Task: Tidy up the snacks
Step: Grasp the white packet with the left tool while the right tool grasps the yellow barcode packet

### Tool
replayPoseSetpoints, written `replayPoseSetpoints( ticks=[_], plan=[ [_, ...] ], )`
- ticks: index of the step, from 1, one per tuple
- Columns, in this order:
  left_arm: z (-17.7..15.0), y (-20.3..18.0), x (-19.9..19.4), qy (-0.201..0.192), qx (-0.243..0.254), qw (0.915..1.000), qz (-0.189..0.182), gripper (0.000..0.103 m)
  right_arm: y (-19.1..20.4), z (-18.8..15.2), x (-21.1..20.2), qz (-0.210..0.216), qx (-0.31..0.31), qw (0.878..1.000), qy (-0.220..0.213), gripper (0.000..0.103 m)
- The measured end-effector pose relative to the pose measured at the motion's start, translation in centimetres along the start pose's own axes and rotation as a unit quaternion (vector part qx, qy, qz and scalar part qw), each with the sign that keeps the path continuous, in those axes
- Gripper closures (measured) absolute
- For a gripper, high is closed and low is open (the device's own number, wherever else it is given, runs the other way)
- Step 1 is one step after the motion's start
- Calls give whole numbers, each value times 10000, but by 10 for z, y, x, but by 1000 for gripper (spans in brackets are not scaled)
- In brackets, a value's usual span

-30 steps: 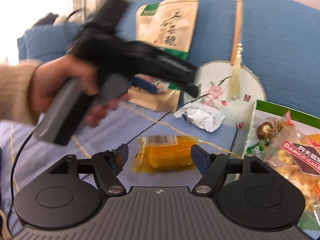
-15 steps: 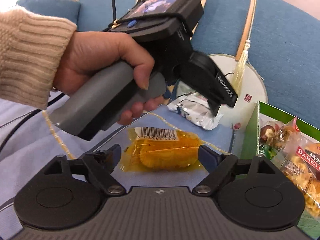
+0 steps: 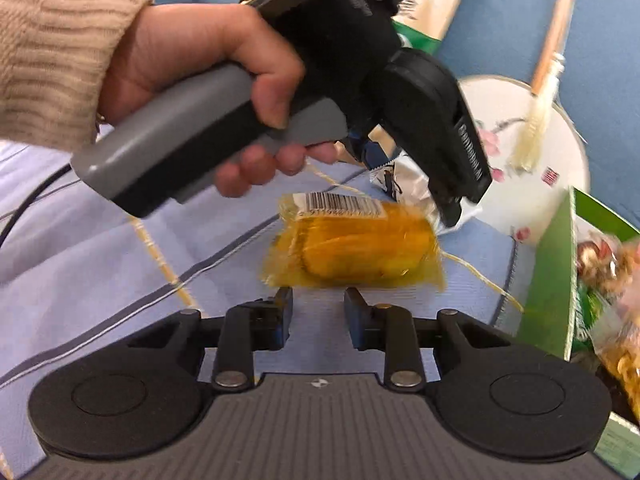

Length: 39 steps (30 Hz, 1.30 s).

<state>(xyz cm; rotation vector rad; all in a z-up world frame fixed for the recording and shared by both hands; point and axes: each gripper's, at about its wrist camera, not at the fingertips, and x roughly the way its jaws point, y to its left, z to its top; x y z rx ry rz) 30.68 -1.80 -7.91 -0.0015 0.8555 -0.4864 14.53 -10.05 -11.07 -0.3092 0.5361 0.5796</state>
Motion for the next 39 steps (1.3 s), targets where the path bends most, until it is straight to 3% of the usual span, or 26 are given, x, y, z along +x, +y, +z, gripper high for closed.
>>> replayPoseSetpoints(
  ticks=[3, 5, 6, 10, 14, 22, 26, 31, 39],
  plan=[
    [-23, 19, -23, -4, -253, 9997, 12, 10, -1, -1, -4, 239, 109, 9996, 98, 32],
    [-38, 31, -41, -24, -397, 9991, 148, 8, 0, -1, -7, 257, 222, 9993, 139, 4],
    [-46, 36, -51, -44, -467, 9986, 232, 7, -1, -1, -10, 300, 333, 9990, 83, 0],
    [-71, 57, -91, -265, -919, 9949, 306, 0, -2, 1, -14, 799, 782, 9937, 43, 0],
    [-76, 69, -118, -545, -1187, 9910, 309, 0, 8, 0, -18, 1146, 1240, 9855, 167, 0],
    [-44, 62, -117, -883, -786, 9920, 433, 0, 35, 22, -25, 401, 1588, 9848, -575, 0],
    [-29, 66, -91, -543, -796, 9952, 165, 0, 55, 26, -21, 377, 1093, 9899, -815, 0],
    [-34, 74, -69, 38, -483, 9983, 320, 0, 57, 16, -13, 418, 717, 9932, -818, 0],
    [-69, 85, -83, 291, -800, 9963, -70, 0, 34, 13, -14, 158, 1183, 9912, -577, 0]
  ],
)
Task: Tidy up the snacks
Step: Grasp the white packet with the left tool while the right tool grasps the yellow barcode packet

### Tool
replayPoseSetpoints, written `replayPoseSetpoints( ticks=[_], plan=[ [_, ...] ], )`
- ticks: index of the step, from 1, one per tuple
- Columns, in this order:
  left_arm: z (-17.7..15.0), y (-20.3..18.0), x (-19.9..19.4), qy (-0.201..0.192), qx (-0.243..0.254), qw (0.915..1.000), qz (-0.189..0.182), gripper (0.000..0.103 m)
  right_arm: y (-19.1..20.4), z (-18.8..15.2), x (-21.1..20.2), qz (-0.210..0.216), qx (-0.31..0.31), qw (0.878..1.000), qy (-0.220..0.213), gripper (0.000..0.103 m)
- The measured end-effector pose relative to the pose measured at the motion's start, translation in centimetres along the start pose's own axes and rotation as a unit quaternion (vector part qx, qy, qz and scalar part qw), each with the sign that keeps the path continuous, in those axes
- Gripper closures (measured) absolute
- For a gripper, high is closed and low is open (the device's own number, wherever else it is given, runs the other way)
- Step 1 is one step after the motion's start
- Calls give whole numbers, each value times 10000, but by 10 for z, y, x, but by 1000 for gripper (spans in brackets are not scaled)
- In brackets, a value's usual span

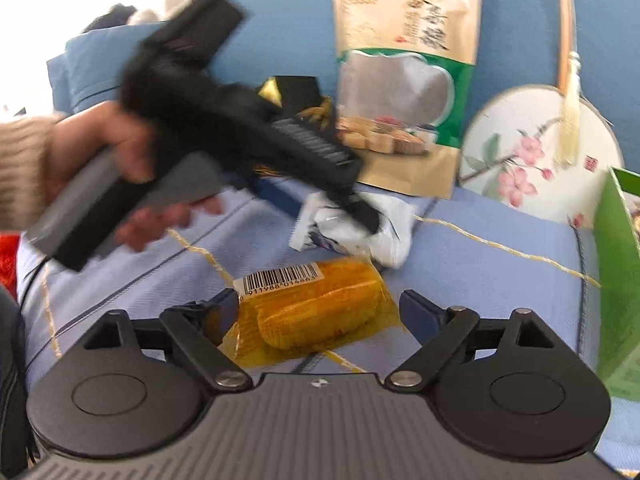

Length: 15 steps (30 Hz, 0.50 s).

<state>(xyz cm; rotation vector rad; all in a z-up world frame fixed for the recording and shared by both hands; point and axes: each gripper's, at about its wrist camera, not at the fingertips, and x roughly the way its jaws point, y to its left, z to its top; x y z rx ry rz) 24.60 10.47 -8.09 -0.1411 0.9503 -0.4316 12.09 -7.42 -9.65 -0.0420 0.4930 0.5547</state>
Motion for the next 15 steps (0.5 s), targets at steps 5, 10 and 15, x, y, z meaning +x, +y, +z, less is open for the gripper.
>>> replayPoseSetpoints(
  ticks=[5, 10, 15],
  plan=[
    [-6, -8, -13, -159, 76, 9998, -108, 0, -14, -3, -9, -710, 385, 9964, 238, 0],
    [12, -22, -24, -730, 303, 9968, 113, 0, -2, 7, -13, -733, 612, 9954, -22, 0],
    [22, -40, -8, -689, 526, 9948, 534, 0, -3, 2, 16, -820, 900, 9924, 177, 0]
  ],
)
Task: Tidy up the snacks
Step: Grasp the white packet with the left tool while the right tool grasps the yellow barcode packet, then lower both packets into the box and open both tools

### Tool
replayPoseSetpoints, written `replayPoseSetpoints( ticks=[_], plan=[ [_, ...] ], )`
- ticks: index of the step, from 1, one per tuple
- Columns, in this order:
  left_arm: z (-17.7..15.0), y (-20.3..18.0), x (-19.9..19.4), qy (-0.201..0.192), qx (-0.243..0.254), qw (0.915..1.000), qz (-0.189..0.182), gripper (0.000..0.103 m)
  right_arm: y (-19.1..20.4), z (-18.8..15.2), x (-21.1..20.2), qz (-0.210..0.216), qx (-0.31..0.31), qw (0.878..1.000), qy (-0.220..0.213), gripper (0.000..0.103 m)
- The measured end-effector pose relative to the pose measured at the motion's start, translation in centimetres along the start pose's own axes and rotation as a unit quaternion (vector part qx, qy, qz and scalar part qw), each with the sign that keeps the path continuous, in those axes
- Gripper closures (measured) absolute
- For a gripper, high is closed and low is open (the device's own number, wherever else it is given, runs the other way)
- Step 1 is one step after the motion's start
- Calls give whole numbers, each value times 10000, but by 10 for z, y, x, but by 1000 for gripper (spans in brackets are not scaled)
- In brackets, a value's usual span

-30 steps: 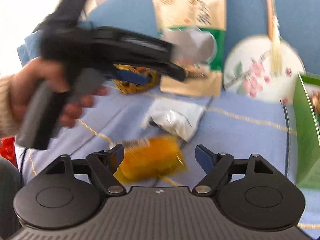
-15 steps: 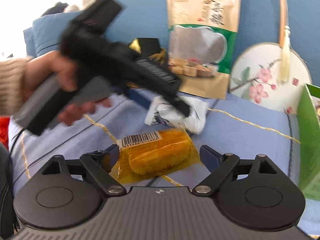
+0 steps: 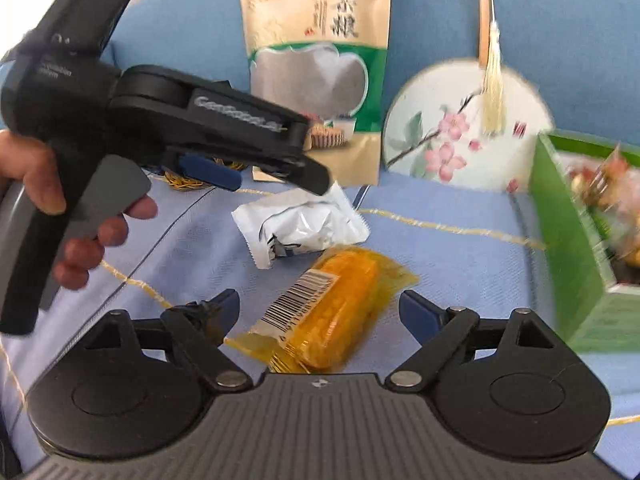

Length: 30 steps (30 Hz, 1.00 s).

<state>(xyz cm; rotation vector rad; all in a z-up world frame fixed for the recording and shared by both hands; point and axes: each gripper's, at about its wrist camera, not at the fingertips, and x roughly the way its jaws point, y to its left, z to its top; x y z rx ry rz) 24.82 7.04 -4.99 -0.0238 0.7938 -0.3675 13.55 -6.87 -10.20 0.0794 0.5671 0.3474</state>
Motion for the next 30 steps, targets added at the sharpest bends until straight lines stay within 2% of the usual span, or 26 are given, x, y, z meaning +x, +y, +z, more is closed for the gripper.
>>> replayPoseSetpoints(
  ticks=[2, 3, 4, 8, 11, 13, 20, 22, 26, 27, 28, 30],
  plan=[
    [-2, -4, 6, 27, 102, 9998, 147, 0, -8, -4, 7, -130, -68, 9997, 213, 0],
    [-3, -5, 7, 28, 99, 9998, 166, 0, -12, -7, 6, -207, -155, 9994, 219, 10],
    [-5, -5, 9, 41, 69, 9999, 151, 0, -16, -9, 4, -304, -281, 9990, 149, 14],
    [-8, -6, 18, 152, 5, 9998, 151, 0, -29, -8, 3, -379, -146, 9990, 165, 22],
    [-10, -9, 24, 202, 5, 9997, 166, 0, -30, -9, 10, -356, -135, 9991, 183, 19],
    [-10, -11, 27, 219, 49, 9996, 187, 0, -27, -12, 12, -369, -221, 9990, 141, 11],
    [-16, -9, 33, 145, 173, 9996, 172, 0, -23, -15, 16, -422, -365, 9984, 84, 9],
    [-18, -7, 32, 65, 197, 9997, 161, 0, -23, -15, 18, -454, -393, 9982, 48, 0],
    [-19, -7, 30, 21, 311, 9993, 201, 0, -22, -16, 19, -427, -564, 9975, -21, 0],
    [-19, -8, 30, -3, 349, 9992, 196, 10, -21, -16, 19, -331, -602, 9976, -26, 31],
    [-19, -9, 29, -15, 355, 9992, 206, 14, -21, -15, 18, -273, -631, 9976, -45, 37],
    [-18, -10, 25, -14, 290, 9995, 143, 16, -17, -14, 13, -278, -762, 9967, -33, 39]
  ],
)
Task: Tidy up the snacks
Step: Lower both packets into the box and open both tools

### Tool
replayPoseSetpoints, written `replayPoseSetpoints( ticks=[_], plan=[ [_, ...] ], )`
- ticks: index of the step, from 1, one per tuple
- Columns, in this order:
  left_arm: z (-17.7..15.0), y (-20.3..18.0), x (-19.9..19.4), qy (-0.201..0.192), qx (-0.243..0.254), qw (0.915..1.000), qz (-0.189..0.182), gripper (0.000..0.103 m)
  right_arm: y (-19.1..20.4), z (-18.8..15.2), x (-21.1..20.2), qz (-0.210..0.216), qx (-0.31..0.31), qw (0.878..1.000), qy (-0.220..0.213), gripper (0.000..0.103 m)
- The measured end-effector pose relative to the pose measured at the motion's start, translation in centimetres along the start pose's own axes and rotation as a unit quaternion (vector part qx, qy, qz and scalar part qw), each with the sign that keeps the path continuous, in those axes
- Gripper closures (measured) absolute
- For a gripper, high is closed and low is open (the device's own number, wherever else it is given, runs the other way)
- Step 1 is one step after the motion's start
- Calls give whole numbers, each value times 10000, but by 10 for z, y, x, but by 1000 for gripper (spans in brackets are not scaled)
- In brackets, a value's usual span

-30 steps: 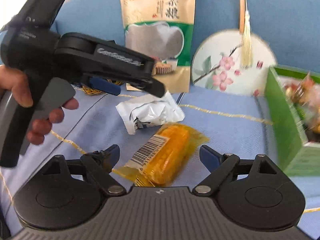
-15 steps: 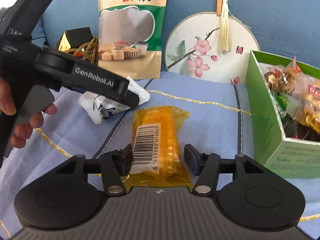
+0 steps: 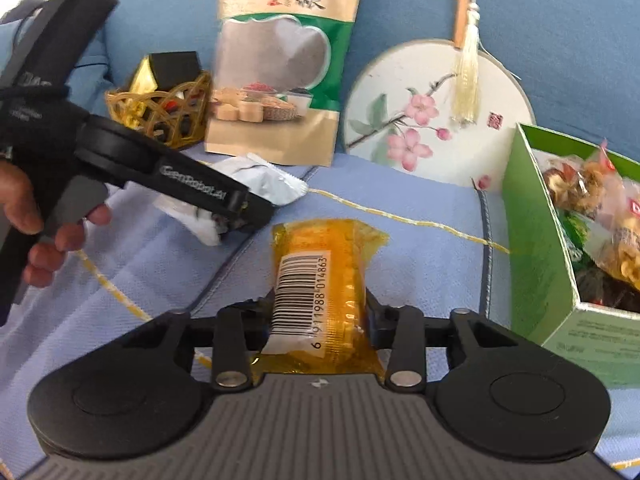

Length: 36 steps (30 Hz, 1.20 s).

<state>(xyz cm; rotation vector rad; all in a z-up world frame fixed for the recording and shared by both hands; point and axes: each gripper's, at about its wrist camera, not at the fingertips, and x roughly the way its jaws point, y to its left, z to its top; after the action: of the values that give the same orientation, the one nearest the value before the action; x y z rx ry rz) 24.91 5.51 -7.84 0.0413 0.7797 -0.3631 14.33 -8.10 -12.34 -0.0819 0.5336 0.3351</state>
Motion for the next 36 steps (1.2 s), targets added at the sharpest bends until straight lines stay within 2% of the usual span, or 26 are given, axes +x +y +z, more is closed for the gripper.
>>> replayPoseSetpoints(
  ticks=[3, 6, 13, 16, 18, 21, 27, 30, 31, 32, 33, 34, 36],
  plan=[
    [5, -7, -15, -203, -95, 9997, -103, 17, 0, 9, -18, -27, -172, 9995, -276, 39],
    [21, -20, -33, -415, -83, 9987, -277, 17, -15, 27, -44, -180, -73, 9973, -707, 39],
    [78, -86, -57, -874, 99, 9936, -714, 17, -82, 47, -92, -1076, 189, 9860, -1260, 39],
    [100, -125, -49, -914, 273, 9909, -952, 17, -118, 46, -105, -1473, 404, 9794, -1322, 39],
    [109, -152, -41, -914, 419, 9891, -1074, 17, -141, 42, -112, -1907, 498, 9711, -1349, 38],
    [119, -189, -21, -852, 585, 9870, -1234, 16, -176, 34, -119, -2292, 790, 9613, -1308, 38],
    [125, -235, 22, -646, 623, 9868, -1346, 16, -225, 16, -112, -2756, 1330, 9466, -1015, 38],
    [124, -243, 40, -531, 591, 9877, -1346, 16, -240, 9, -110, -2699, 1546, 9451, -1002, 37],
    [123, -244, 44, -526, 616, 9871, -1379, 13, -244, 7, -106, -2643, 1625, 9457, -971, 33],
    [122, -245, 47, -536, 609, 9867, -1411, 0, -248, 5, -101, -2598, 1732, 9456, -916, 28],
    [121, -242, 48, -532, 555, 9872, -1398, 0, -252, 2, -96, -2603, 1856, 9440, -821, 5],
    [120, -240, 47, -579, 438, 9891, -1285, 0, -254, 2, -94, -2666, 1900, 9417, -780, 0],
    [116, -230, 38, -741, 264, 9899, -1177, 0, -252, 3, -92, -2814, 1782, 9398, -770, 0]
  ],
)
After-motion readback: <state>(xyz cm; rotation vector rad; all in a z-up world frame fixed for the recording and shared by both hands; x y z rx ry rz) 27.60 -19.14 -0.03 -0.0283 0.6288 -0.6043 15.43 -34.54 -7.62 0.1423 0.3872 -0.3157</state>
